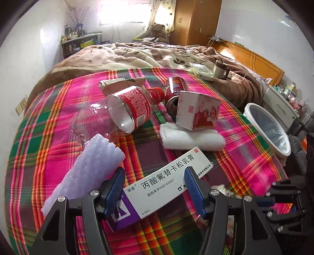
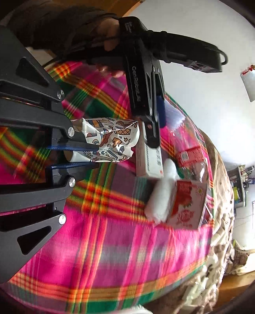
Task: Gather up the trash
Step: 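Grasp the printed snack wrapper with the right gripper while the left gripper grasps the ointment box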
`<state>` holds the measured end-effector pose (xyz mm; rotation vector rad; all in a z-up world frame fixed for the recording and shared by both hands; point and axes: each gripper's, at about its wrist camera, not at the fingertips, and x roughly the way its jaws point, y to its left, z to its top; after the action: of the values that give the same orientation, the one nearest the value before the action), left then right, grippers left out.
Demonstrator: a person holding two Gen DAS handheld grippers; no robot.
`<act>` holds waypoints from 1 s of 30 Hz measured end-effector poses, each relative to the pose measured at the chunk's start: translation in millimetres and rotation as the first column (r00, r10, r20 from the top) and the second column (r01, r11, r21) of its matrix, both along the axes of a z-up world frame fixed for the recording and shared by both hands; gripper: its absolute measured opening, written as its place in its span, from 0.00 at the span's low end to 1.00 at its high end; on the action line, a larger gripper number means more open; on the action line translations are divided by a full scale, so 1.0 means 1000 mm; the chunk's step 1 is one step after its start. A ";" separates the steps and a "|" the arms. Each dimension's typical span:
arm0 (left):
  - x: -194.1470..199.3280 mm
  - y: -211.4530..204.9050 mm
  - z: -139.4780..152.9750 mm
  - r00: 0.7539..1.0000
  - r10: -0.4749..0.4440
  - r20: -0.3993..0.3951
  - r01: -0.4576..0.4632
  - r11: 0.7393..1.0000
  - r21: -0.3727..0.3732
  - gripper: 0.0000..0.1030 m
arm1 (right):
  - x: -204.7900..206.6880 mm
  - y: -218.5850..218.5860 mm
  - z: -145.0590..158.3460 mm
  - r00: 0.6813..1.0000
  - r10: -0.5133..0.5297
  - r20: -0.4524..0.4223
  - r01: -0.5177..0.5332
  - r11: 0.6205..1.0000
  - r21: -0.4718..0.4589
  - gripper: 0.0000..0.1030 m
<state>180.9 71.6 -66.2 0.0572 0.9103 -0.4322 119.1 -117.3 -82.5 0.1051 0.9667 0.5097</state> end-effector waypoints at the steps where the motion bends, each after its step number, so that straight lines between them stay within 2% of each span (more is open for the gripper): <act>1: -0.001 0.000 0.000 1.000 -0.011 -0.011 0.011 1.000 -0.017 0.61 | 0.000 -0.007 0.000 1.000 -0.019 -0.003 0.019 1.000 -0.005 0.10; 3: -0.004 -0.001 -0.002 0.999 -0.026 -0.023 0.025 0.999 -0.029 0.61 | 0.000 -0.023 0.002 0.998 -0.070 0.003 0.070 0.997 -0.016 0.10; 6: -0.016 -0.006 -0.003 0.998 -0.058 -0.028 0.058 0.998 -0.019 0.61 | 0.001 -0.044 0.007 0.987 -0.154 0.037 0.157 0.986 -0.062 0.10; 9: -0.027 -0.016 -0.006 0.996 -0.085 -0.037 0.085 0.996 0.002 0.61 | 0.004 -0.063 0.010 0.975 -0.215 0.050 0.218 0.974 -0.070 0.10; 13: -0.042 -0.030 -0.005 0.995 -0.102 -0.021 0.103 0.994 0.021 0.61 | 0.003 -0.066 0.011 0.968 -0.241 0.064 0.245 0.966 -0.077 0.10; 16: -0.046 -0.038 -0.006 0.996 -0.085 -0.019 0.085 0.996 0.020 0.61 | 0.004 -0.058 0.010 0.965 -0.245 0.091 0.255 0.959 -0.121 0.10; 19: -0.045 -0.049 -0.010 0.998 -0.058 -0.008 0.058 0.996 0.071 0.61 | 0.003 -0.057 0.010 0.965 -0.243 0.100 0.255 0.957 -0.135 0.10; 23: -0.041 -0.057 -0.012 1.000 -0.027 -0.012 0.027 0.998 0.056 0.59 | 0.000 -0.056 0.011 0.964 -0.239 0.120 0.256 0.955 -0.152 0.10; 27: -0.039 -0.059 -0.014 1.000 0.014 0.004 -0.014 0.996 0.089 0.47 | -0.003 -0.056 0.012 0.964 -0.239 0.120 0.255 0.955 -0.149 0.10; 30: -0.040 -0.059 -0.013 1.000 0.024 0.003 -0.025 0.996 0.081 0.38 | -0.005 -0.056 0.013 0.962 -0.242 0.124 0.259 0.955 -0.146 0.10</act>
<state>141.0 13.0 -79.3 0.1208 0.9254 -0.3722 114.2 -173.5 -69.8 0.0541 0.8733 0.2001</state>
